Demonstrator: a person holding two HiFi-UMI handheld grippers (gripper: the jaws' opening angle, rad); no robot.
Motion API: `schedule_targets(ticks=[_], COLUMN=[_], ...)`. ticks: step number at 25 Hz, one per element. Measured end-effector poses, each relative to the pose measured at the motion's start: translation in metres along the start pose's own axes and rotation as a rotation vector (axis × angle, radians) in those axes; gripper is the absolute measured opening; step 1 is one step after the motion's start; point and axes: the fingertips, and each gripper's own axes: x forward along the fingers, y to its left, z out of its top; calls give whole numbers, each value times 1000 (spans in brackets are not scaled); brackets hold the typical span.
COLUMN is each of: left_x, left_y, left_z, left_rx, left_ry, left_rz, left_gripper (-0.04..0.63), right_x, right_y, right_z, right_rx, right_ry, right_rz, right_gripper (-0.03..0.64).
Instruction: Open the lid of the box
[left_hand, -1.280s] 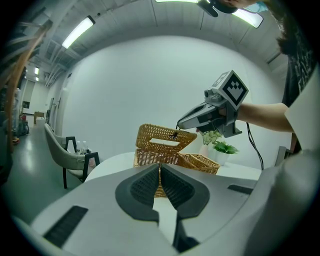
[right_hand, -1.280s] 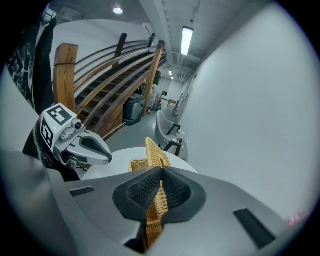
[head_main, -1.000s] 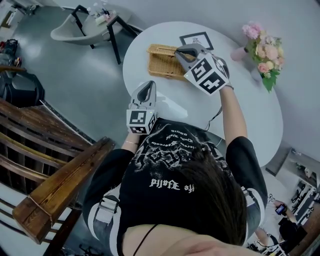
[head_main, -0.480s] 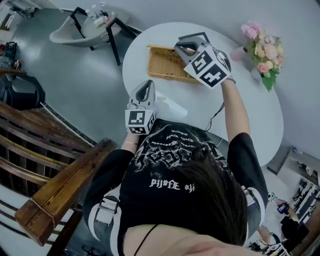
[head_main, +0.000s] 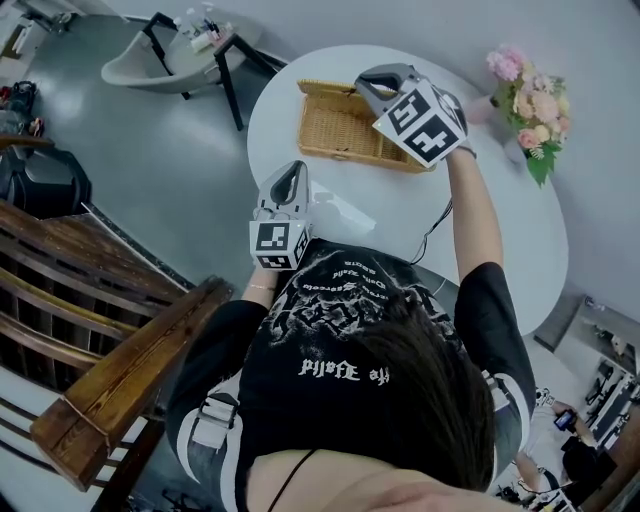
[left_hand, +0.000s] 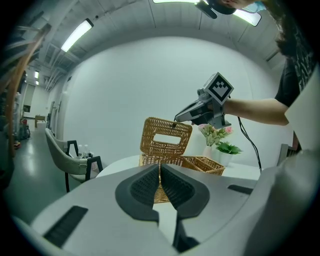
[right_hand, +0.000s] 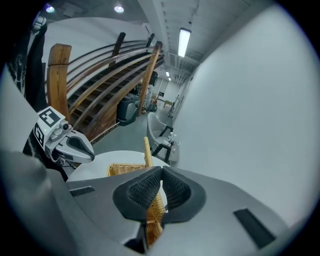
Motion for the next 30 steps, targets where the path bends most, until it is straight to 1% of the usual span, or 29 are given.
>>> schedule_targets(ticks=[9, 22, 30], left_x=[-3, 0, 9], left_y=[8, 16, 19], left_z=[-3, -6, -2], left_rx=[-15, -27, -33], left_ry=[11, 29, 32], left_rz=[23, 49, 52], left_gripper=[28, 28, 28], right_x=[7, 25, 39], right_y=[-21, -52, -68], right_z=[2, -1, -5], right_rx=[5, 59, 97], right_ry=[12, 18, 19], right_rz=[-4, 18, 84], right_gripper=[35, 35, 35])
